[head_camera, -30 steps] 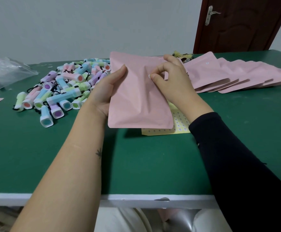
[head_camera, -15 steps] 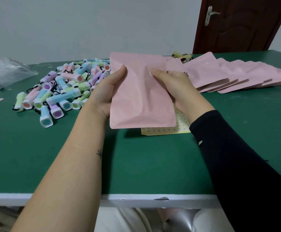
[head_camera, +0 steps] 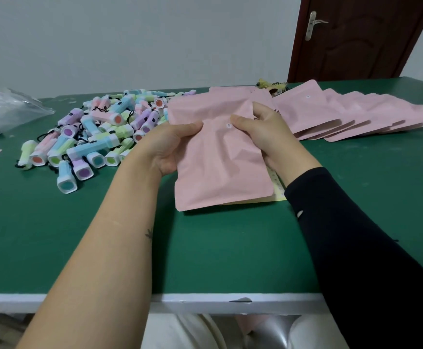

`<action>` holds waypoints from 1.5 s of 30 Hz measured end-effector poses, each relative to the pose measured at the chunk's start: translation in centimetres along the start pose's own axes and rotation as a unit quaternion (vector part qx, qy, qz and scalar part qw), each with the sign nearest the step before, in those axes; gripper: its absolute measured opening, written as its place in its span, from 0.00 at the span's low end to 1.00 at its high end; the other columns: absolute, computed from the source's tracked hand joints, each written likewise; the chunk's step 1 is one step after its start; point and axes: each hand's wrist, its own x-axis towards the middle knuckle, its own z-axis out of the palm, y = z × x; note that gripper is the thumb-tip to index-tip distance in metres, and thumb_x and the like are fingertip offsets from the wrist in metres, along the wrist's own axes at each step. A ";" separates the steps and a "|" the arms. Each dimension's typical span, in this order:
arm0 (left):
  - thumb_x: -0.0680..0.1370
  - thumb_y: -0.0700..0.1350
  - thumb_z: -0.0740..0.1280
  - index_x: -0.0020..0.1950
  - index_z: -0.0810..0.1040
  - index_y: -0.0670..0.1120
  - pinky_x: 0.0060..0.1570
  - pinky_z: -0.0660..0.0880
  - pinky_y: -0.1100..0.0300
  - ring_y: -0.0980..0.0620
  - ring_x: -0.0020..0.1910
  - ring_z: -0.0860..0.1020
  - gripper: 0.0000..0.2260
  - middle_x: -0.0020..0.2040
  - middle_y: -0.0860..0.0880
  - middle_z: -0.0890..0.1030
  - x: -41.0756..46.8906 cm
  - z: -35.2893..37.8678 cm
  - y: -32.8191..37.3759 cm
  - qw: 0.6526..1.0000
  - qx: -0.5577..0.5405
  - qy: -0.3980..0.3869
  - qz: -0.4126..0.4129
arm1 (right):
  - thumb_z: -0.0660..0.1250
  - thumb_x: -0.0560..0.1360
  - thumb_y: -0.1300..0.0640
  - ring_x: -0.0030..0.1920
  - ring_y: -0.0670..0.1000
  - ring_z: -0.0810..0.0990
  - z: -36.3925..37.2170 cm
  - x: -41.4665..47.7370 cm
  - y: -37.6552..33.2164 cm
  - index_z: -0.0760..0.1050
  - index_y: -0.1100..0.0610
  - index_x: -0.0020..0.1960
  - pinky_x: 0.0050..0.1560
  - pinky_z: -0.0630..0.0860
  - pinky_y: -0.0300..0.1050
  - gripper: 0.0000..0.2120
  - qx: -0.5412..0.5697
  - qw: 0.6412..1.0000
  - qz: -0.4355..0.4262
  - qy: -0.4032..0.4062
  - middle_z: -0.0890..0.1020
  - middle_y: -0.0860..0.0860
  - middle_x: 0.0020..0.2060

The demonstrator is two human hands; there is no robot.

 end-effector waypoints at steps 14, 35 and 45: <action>0.68 0.44 0.76 0.57 0.82 0.43 0.52 0.80 0.52 0.47 0.50 0.84 0.18 0.53 0.45 0.85 0.3 0.7 -0.4 0.997 0.068 0.020 -0.007 | 0.76 0.69 0.64 0.41 0.49 0.86 -0.1 -0.2 0.2 0.79 0.53 0.47 0.43 0.83 0.44 0.11 0.003 1.000 0.002 0.014 0.86 0.48 0.39; 0.75 0.38 0.71 0.62 0.78 0.40 0.47 0.81 0.56 0.48 0.47 0.84 0.15 0.52 0.45 0.85 0.5 1.4 -0.9 0.998 0.061 0.031 -0.004 | 0.74 0.72 0.55 0.39 0.46 0.84 -0.6 -0.3 -0.1 0.79 0.50 0.48 0.38 0.81 0.40 0.06 -0.051 0.997 0.062 0.018 0.85 0.44 0.39; 0.78 0.37 0.68 0.50 0.80 0.41 0.37 0.82 0.55 0.49 0.42 0.86 0.03 0.43 0.46 0.86 1.1 0.8 -0.6 0.985 -0.138 0.099 0.027 | 0.75 0.72 0.55 0.24 0.40 0.73 -0.7 -0.7 0.3 0.80 0.52 0.43 0.26 0.69 0.33 0.04 -0.047 0.998 0.042 -0.017 0.80 0.41 0.27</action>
